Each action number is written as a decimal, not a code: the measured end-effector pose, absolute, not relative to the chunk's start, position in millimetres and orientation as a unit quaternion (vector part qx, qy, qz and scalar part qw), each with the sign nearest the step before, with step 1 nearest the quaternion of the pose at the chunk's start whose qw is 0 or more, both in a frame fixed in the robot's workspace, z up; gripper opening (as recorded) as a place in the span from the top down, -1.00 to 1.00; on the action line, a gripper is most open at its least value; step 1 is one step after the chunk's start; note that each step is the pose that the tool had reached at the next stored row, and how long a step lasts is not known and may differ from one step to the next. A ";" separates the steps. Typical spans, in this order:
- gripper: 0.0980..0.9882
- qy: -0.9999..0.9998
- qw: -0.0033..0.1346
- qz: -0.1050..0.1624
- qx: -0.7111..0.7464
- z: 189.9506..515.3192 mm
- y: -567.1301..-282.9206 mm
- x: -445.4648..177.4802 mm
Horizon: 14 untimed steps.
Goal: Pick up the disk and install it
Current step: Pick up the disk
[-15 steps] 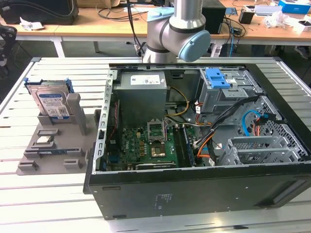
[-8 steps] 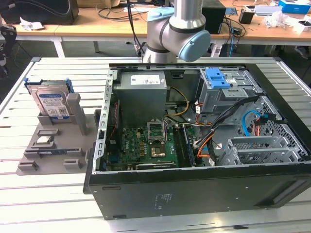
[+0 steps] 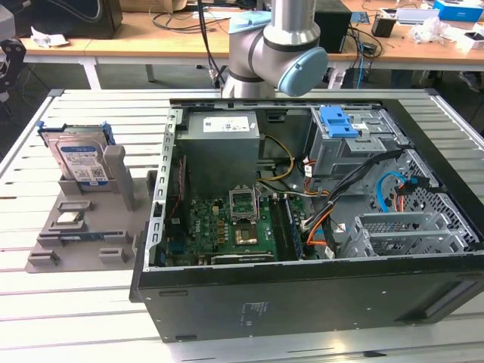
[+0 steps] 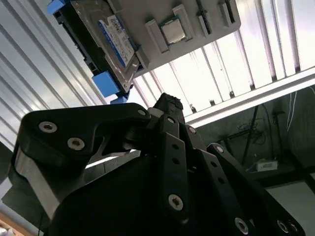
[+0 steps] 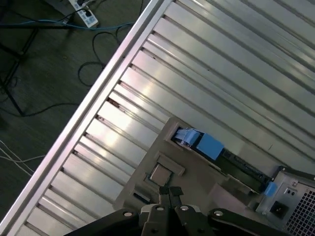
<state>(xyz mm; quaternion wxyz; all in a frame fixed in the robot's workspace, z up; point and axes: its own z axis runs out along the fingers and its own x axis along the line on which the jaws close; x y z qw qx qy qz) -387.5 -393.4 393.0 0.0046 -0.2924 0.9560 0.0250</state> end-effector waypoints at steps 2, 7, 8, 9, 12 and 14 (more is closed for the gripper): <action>0.99 0.952 0.004 0.025 -0.306 393.0 -393.4 -387.5; 0.99 0.938 0.003 0.025 -0.345 393.0 -393.4 -387.5; 0.99 0.935 0.003 0.025 -0.354 393.0 -393.4 -387.5; 0.99 0.933 0.003 0.025 -0.360 393.0 -393.4 -387.5; 0.99 0.925 0.002 0.025 -0.379 393.0 -393.4 -387.5; 0.99 0.919 0.002 0.025 -0.394 393.0 -393.4 -387.5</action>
